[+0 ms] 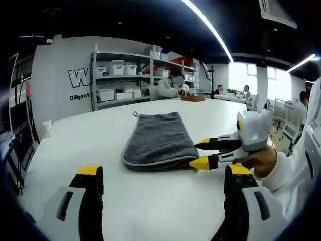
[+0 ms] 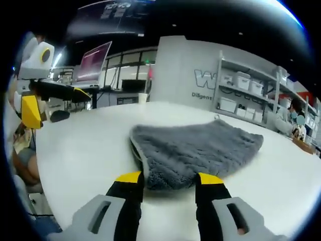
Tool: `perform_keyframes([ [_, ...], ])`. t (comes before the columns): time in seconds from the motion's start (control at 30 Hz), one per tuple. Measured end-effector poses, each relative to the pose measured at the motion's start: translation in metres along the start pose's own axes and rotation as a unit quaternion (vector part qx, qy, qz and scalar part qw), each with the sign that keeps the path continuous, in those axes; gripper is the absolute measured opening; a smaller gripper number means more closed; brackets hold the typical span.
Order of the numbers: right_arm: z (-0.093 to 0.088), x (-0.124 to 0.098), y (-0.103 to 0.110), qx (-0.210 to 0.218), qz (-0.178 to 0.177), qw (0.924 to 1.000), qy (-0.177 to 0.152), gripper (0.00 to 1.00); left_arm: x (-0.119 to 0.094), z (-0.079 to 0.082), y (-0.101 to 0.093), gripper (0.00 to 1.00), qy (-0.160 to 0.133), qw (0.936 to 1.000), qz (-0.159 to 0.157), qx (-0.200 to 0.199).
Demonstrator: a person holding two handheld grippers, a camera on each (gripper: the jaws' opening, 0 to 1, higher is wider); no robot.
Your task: Open the folded towel by lifting each exposed corner and separating the folded layers until the towel lies flat within the target outline without major curled edges
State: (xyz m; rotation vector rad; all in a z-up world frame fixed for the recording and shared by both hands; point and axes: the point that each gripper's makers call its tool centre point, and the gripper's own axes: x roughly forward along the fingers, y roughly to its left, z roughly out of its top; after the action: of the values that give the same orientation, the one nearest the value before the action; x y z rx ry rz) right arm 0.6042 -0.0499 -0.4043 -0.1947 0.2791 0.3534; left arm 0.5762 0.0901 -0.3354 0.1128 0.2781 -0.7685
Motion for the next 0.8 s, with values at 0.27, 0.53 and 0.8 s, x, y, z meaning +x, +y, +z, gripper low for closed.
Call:
perform_keyframes([
  [0.27, 0.002, -0.005, -0.004, -0.019, 0.004, 0.9998, -0.012, 0.29, 0.002, -0.003, -0.002, 1.00, 0.005, 1.0000, -0.004, -0.001],
  [0.53, -0.002, -0.011, -0.011, -0.039, 0.002, 0.9991, -0.016, 0.21, 0.003, -0.005, -0.002, 1.00, 0.006, 1.0000, -0.006, -0.004],
  [0.8, -0.007, -0.021, -0.022, -0.053, -0.003, 0.9984, -0.019, 0.13, 0.003, -0.006, -0.001, 1.00, 0.007, 0.9999, -0.005, -0.007],
])
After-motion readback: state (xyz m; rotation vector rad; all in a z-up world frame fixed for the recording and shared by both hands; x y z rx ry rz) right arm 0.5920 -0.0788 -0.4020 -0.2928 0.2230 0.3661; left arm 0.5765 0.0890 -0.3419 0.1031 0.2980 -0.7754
